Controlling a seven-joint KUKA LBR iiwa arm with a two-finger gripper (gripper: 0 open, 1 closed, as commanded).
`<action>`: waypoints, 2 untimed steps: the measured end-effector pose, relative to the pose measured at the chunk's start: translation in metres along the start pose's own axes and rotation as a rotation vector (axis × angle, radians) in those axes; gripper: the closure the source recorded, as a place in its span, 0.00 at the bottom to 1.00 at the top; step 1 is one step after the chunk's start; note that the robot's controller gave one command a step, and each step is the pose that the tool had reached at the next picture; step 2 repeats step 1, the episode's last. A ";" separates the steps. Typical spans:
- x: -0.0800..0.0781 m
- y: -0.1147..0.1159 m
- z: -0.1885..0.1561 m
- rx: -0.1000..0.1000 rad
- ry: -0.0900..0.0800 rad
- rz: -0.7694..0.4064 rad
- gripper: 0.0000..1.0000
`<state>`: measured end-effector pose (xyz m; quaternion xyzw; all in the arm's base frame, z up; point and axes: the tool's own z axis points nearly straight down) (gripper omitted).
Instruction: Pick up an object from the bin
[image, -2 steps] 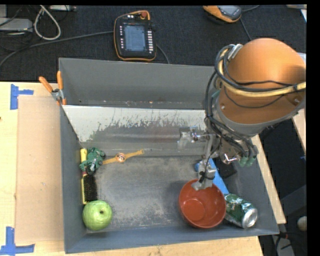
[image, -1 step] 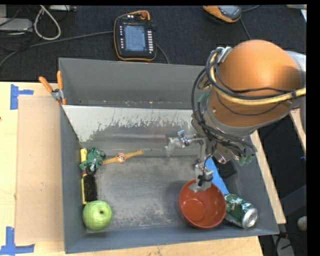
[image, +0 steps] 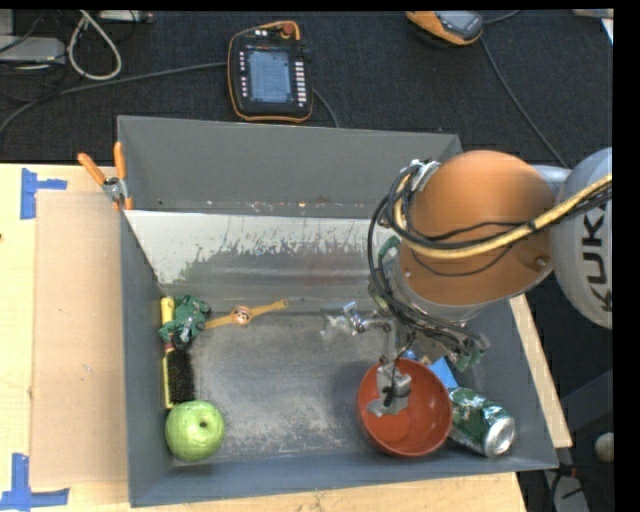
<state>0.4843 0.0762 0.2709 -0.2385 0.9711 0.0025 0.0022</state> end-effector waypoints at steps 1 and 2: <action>0.016 -0.048 0.005 0.007 -0.018 -0.019 0.00; 0.016 -0.048 0.005 0.007 -0.018 -0.019 0.00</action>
Offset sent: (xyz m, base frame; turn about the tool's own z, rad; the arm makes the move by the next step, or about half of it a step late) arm -0.0054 -0.0074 -0.1500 -0.1748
